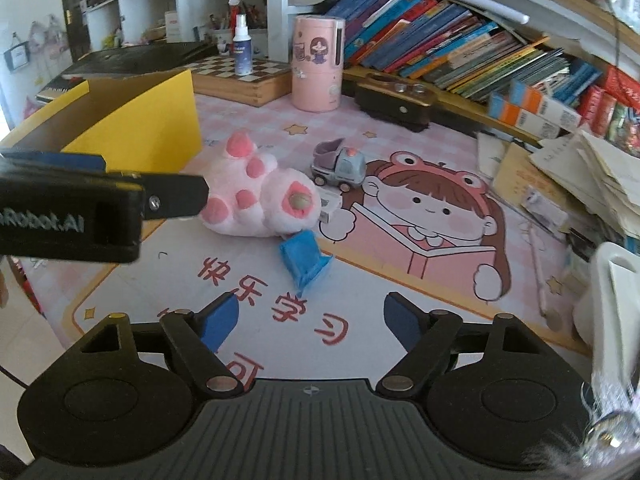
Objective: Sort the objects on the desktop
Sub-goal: 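Lower the right gripper onto the blue plastic bag and close it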
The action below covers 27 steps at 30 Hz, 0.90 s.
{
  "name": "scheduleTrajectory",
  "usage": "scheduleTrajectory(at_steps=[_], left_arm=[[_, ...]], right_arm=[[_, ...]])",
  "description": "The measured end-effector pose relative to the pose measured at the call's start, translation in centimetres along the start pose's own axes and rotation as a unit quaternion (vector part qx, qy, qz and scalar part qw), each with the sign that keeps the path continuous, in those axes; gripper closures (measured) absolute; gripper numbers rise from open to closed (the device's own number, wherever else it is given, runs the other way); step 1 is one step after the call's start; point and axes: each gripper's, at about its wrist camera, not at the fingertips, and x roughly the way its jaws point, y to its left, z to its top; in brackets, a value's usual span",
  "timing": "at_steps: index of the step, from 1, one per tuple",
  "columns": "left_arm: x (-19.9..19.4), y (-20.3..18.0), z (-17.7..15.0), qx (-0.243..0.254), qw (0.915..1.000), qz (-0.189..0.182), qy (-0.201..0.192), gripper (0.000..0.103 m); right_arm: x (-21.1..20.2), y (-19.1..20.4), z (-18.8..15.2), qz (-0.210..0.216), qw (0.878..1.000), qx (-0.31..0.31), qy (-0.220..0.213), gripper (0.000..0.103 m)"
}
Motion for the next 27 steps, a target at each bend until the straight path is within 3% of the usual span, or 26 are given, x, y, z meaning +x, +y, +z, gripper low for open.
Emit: scheduleTrajectory(at_steps=[6,13,18,20,24,27], left_arm=[[0.8,-0.2,0.6,-0.003,0.9998,0.019,0.004,0.0],[1.4,-0.3,1.0,-0.004,0.9993,0.036,0.011,0.0],[1.6,-0.1,1.0,-0.009,0.9988,0.046,0.014,0.0],[1.7,-0.1,1.0,-0.011,0.9986,0.049,0.016,0.0],[2.1,-0.2,1.0,-0.012,0.9985,0.05,0.02,0.0],[2.6,-0.5,1.0,-0.01,0.9986,0.047,0.023,0.0]], right_arm=[[2.5,-0.7,0.5,0.022,1.0,-0.01,0.014,0.039],[5.1,-0.3,0.9,0.046,0.998,-0.05,0.02,0.044],[6.6,-0.1,1.2,0.064,0.995,-0.067,0.027,0.053],[6.9,-0.1,1.2,0.068,0.995,-0.069,0.027,0.059],[7.3,-0.5,1.2,0.076,0.994,-0.068,0.028,0.085],[7.1,-1.0,1.1,0.072,0.995,-0.065,0.025,0.094]])
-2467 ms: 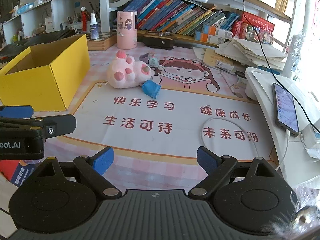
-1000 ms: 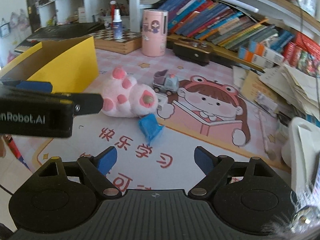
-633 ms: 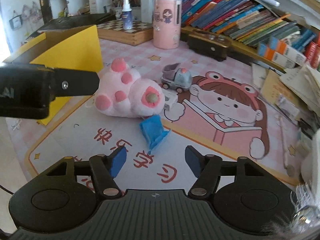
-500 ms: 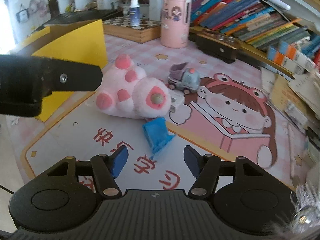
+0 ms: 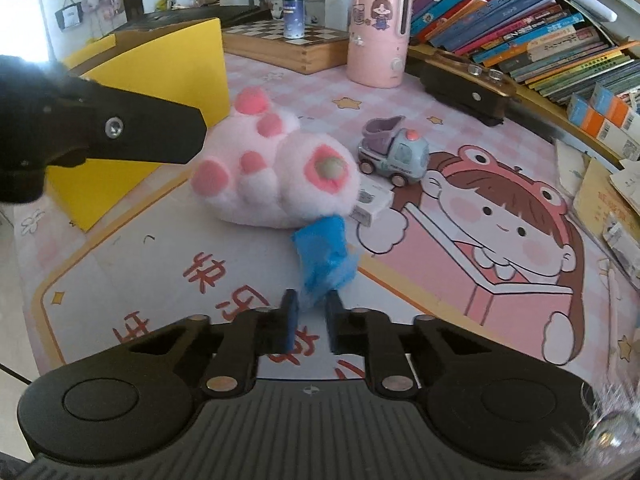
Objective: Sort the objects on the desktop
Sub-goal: 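Lower the right gripper onto the blue plastic bag and close it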
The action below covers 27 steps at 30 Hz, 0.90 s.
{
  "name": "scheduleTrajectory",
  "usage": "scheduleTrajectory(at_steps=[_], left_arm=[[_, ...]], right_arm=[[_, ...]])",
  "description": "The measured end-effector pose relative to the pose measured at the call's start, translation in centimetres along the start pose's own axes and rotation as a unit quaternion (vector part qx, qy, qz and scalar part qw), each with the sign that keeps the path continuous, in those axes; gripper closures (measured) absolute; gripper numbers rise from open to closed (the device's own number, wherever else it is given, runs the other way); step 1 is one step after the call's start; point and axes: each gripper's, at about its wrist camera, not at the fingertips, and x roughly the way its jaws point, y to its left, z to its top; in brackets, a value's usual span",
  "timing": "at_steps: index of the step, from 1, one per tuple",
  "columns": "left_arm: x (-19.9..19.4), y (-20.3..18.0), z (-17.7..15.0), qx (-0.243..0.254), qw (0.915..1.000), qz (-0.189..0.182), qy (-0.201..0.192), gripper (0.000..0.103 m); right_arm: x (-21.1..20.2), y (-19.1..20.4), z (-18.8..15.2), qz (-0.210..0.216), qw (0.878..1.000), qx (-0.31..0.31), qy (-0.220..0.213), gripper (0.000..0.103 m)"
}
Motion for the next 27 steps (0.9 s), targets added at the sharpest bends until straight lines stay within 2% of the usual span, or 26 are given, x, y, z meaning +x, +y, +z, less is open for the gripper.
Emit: scheduleTrajectory(at_steps=[10,19,20,22,23,24,27], left_arm=[[1.3,-1.1,0.3,0.004,0.9999,-0.016,0.004,0.0],[1.6,-1.4,0.3,0.003,0.9998,-0.017,0.009,0.0],[1.6,-1.4,0.3,0.002,0.9998,-0.017,0.009,0.0],[1.6,-1.4,0.3,0.002,0.9998,-0.016,0.008,0.0],[1.6,-1.3,0.3,0.002,0.9999,-0.015,0.008,0.0],[1.6,-1.3,0.3,0.002,0.9999,-0.014,0.008,0.0],[1.6,-1.3,0.4,0.002,0.9999,-0.012,0.008,0.0]], right_arm=[[-2.7,-2.0,-1.1,-0.024,0.999,0.026,-0.017,0.096],[-2.7,-2.2,-1.3,-0.019,0.999,0.031,-0.011,0.096],[-2.6,-2.2,-1.3,-0.02,0.999,0.033,-0.009,0.091],[-2.4,-2.3,-1.2,-0.02,0.999,0.038,-0.009,0.075],[-2.3,-2.3,-1.1,-0.021,0.999,0.038,-0.013,0.062],[-2.3,-2.2,-1.1,-0.022,0.999,0.038,-0.019,0.058],[-1.7,-2.1,-0.6,-0.022,0.999,0.024,-0.025,0.057]])
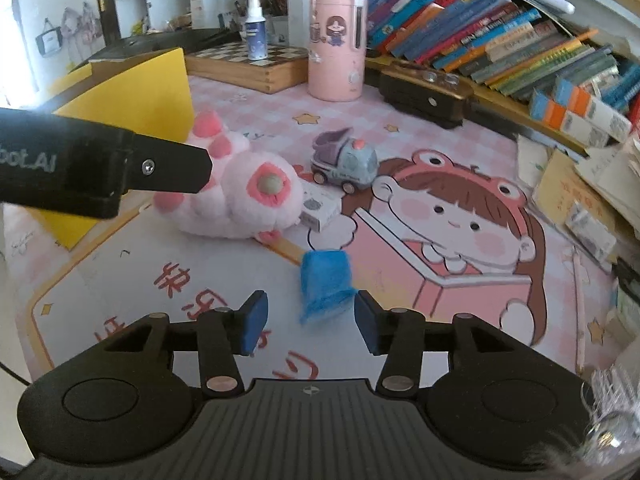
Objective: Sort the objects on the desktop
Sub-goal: 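Lower the right gripper onto the blue plastic bag and close it, then grasp the pink plush toy with the left gripper while the right holds the bag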
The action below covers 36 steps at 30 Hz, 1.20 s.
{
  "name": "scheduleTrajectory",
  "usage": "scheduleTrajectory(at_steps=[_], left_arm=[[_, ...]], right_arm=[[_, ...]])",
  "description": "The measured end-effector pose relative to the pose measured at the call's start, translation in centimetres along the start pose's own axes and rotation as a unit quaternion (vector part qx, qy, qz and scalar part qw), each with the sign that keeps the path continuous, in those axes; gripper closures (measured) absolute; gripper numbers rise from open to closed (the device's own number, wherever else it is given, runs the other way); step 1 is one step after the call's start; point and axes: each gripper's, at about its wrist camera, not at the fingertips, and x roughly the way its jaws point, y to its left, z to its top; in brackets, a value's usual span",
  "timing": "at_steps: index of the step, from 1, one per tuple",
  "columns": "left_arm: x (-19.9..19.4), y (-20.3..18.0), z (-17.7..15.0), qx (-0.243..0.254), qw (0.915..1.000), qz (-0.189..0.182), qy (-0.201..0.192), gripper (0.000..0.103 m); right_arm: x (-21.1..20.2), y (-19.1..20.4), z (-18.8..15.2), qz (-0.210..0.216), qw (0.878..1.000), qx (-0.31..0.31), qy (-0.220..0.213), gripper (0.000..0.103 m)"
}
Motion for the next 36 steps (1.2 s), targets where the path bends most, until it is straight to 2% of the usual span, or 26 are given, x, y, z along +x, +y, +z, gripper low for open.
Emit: scheduleTrajectory(at_steps=[7,11,15,21,26,32,33,35,36], left_arm=[[0.4,0.0,0.2,0.0,1.0,0.002,0.001,0.0],[1.3,0.0,0.4,-0.009,0.9999,0.001,0.009,0.0],[2.9,-0.1,0.7,-0.007,0.9998,0.012,0.015,0.0],[5.3,0.2,0.8,-0.022,0.9992,0.019,0.027,0.0],[7.0,1.2,0.7,-0.053,0.9977,-0.006,0.042,0.0],[8.9,1.0,0.5,-0.064,0.9953,-0.039,0.062,0.001],[9.1,0.9,0.3,-0.065,0.9949,-0.043,0.064,0.002],[9.2,0.8,0.1,-0.067,0.9942,-0.053,0.065,0.018],[9.1,0.7,0.0,-0.067,0.9942,-0.056,0.062,0.019]], right_arm=[[2.2,-0.4,1.0,-0.014,1.0,-0.021,0.005,0.058],[3.1,-0.8,1.1,-0.004,1.0,-0.018,0.014,0.065],[2.8,-1.0,0.9,0.001,1.0,-0.01,0.013,0.074],[1.1,-1.4,0.1,0.013,1.0,0.02,0.015,0.075],[-0.3,-1.3,-0.4,0.026,0.999,0.04,0.013,0.075],[-0.9,-1.6,-0.5,0.021,0.999,0.049,0.012,0.076],[-1.0,-1.7,-0.5,0.019,0.998,0.051,0.012,0.076],[-1.2,-1.8,-0.6,0.015,0.998,0.054,0.012,0.076],[-1.3,-1.9,-0.7,0.013,0.998,0.055,0.012,0.076]])
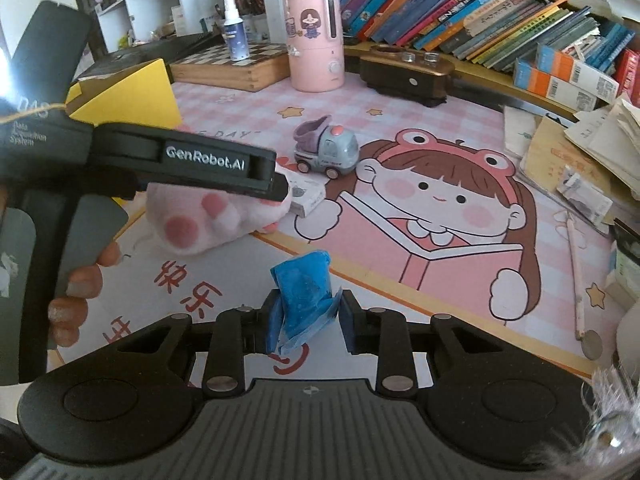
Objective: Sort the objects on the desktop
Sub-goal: 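Grasp the pink plush toy with the left gripper while the right holds the bag, then carry the plush toy with the left gripper toward the yellow box while the right carries the bag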
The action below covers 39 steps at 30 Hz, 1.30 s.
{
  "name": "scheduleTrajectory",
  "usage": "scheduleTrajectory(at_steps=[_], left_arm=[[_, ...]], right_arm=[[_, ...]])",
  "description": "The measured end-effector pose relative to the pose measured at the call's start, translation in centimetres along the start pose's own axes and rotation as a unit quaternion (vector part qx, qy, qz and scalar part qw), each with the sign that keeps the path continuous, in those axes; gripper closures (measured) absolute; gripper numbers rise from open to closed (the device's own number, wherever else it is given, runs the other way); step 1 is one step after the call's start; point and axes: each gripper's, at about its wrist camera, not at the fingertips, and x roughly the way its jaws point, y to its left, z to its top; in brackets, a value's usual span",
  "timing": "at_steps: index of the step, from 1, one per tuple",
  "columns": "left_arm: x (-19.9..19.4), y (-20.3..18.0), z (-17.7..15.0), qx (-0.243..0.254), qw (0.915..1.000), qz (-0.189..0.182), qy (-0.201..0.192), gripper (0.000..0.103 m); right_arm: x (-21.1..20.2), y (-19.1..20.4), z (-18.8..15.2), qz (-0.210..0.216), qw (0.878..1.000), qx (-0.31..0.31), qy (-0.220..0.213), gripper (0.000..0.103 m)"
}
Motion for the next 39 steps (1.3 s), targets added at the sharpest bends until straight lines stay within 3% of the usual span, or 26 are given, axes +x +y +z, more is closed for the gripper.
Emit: scheduleTrajectory(at_steps=[5,22,39], left_arm=[[-1.3,-0.6,0.1,0.017,0.9997,-0.01,-0.018,0.04],[-9.1,0.1,-1.2,-0.005,0.9957,-0.063,-0.067,0.041],[-14.1,2.0,-4.8,0.003,0.9936,-0.077,-0.082,0.041]], right_arm=[[-0.6,-0.1,-0.1,-0.006,1.0,0.008,-0.001,0.076],[-3.0,0.6,0.4,-0.019,0.999,0.03,-0.013,0.076],[-5.6,4.4,-1.1,-0.021,1.0,0.012,-0.018,0.076]])
